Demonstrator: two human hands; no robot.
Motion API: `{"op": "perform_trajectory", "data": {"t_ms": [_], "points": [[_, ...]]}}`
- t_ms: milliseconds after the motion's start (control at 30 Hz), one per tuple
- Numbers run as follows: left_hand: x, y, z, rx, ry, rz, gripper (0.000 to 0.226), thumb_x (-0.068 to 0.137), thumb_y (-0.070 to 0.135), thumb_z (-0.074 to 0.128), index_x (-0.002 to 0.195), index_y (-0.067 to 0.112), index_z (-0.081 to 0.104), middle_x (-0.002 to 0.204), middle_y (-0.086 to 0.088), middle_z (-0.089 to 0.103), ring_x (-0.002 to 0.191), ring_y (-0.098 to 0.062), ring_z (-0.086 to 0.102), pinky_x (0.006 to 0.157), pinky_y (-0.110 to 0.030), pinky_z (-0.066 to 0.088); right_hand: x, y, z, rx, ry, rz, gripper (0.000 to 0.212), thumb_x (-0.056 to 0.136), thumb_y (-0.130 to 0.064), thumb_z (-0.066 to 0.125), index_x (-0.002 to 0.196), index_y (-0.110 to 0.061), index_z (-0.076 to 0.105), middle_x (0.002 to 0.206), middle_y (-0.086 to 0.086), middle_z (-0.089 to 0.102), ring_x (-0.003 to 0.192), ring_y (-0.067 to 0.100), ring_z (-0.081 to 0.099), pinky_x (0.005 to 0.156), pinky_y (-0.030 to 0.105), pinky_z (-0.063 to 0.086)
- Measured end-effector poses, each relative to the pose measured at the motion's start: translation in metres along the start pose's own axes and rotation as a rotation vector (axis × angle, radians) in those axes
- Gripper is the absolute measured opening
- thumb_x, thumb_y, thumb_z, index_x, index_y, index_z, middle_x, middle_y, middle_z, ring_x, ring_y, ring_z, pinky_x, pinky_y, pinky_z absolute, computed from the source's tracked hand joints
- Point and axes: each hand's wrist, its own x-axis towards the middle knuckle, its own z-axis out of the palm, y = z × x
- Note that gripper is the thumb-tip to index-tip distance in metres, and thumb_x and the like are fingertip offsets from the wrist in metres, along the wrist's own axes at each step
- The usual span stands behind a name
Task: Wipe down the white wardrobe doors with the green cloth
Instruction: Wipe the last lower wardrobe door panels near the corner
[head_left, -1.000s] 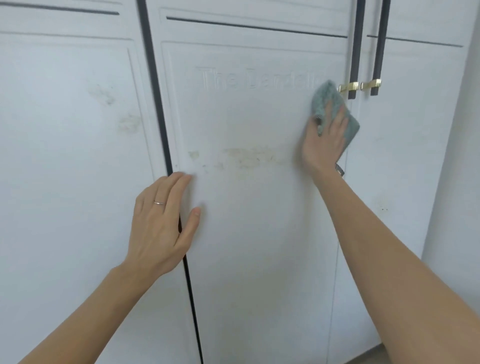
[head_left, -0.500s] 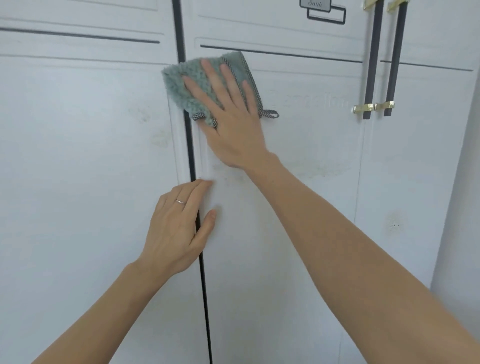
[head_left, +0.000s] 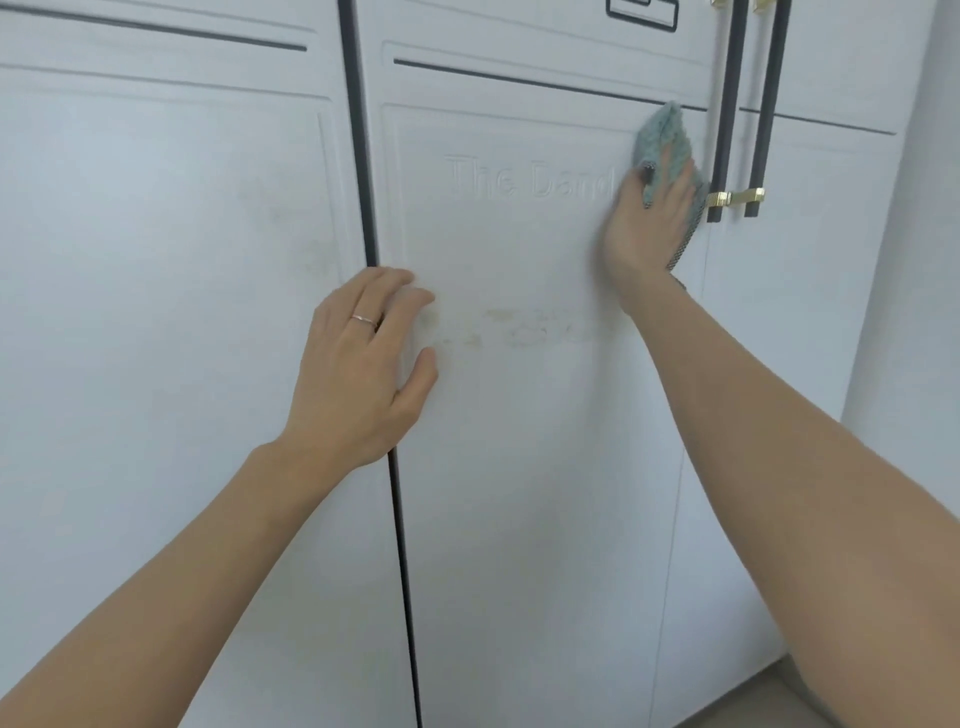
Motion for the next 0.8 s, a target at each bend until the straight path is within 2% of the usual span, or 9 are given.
{"op": "perform_trajectory", "data": {"t_ms": [133,267,333,467,567,633,733,800], "points": [[0.003,0.008,0.008,-0.045,0.05,-0.044,0.044,0.099,0.03,0.051,0.134,0.006,0.062,0.147,-0.014,0.056,0.145,-0.035,0.043,0.119,-0.045,0.029,-0.051,0.047,0.01,0.08,0.015,-0.086,0.056,0.111,-0.029,0.035,0.163,-0.023,0.016,0.171,-0.001,0.01,0.158,0.016,0.003,0.128,0.036,0.002],[-0.01,0.021,0.02,-0.108,0.046,-0.027,0.045,0.1,0.03,0.05,0.136,0.004,0.061,0.149,-0.014,0.055,0.15,-0.032,0.037,0.126,-0.044,0.024,-0.066,0.103,-0.003,0.16,-0.044,0.007,0.062,0.108,-0.037,0.036,0.163,-0.027,0.011,0.171,-0.006,0.009,0.158,0.016,0.005,0.128,0.048,0.01],[-0.016,0.025,0.028,-0.124,0.025,0.012,0.045,0.101,0.03,0.049,0.136,0.004,0.061,0.149,-0.014,0.055,0.15,-0.032,0.038,0.128,-0.043,0.022,-0.053,0.11,-0.01,0.174,-0.071,0.048,0.064,0.107,-0.042,0.035,0.163,-0.029,0.008,0.171,-0.009,0.006,0.157,0.014,0.003,0.128,0.048,0.009],[-0.013,0.037,0.043,-0.154,0.018,0.035,0.046,0.101,0.029,0.049,0.137,0.003,0.06,0.147,-0.013,0.057,0.149,-0.031,0.039,0.128,-0.045,0.023,-0.025,0.096,-0.018,0.16,-0.085,0.01,0.062,0.109,-0.042,0.033,0.163,-0.031,0.004,0.171,-0.013,0.002,0.157,0.011,0.002,0.127,0.051,0.002],[-0.002,0.046,0.057,-0.176,0.034,0.02,0.046,0.101,0.029,0.049,0.138,0.004,0.06,0.147,-0.011,0.057,0.15,-0.03,0.039,0.13,-0.042,0.017,0.0,0.093,-0.022,0.148,-0.102,-0.054,0.066,0.107,-0.045,0.032,0.163,-0.032,0.0,0.17,-0.015,-0.002,0.157,0.008,0.0,0.126,0.053,-0.001],[0.004,0.052,0.064,-0.181,0.046,0.006,0.046,0.101,0.029,0.049,0.138,0.004,0.06,0.147,-0.011,0.057,0.151,-0.03,0.039,0.131,-0.042,0.014,0.002,0.104,-0.022,0.139,-0.103,-0.156,0.062,0.108,-0.041,0.032,0.163,-0.032,0.004,0.171,-0.013,-0.002,0.157,0.007,-0.002,0.127,0.05,0.001],[0.014,0.065,0.081,-0.172,0.058,-0.002,0.045,0.102,0.03,0.049,0.137,0.004,0.06,0.146,-0.011,0.057,0.15,-0.03,0.039,0.131,-0.045,0.014,-0.014,0.142,-0.019,0.087,-0.093,-0.31,0.061,0.106,-0.036,0.032,0.163,-0.028,0.013,0.17,-0.011,0.005,0.157,0.006,0.001,0.129,0.045,0.01],[0.021,0.082,0.096,-0.162,0.033,0.027,0.045,0.103,0.03,0.048,0.137,0.004,0.06,0.146,-0.012,0.058,0.15,-0.031,0.04,0.13,-0.046,0.015,-0.017,0.166,-0.022,0.056,-0.087,-0.377,0.061,0.105,-0.034,0.033,0.163,-0.027,0.016,0.168,-0.01,0.01,0.156,0.008,0.007,0.127,0.047,0.016]]}}
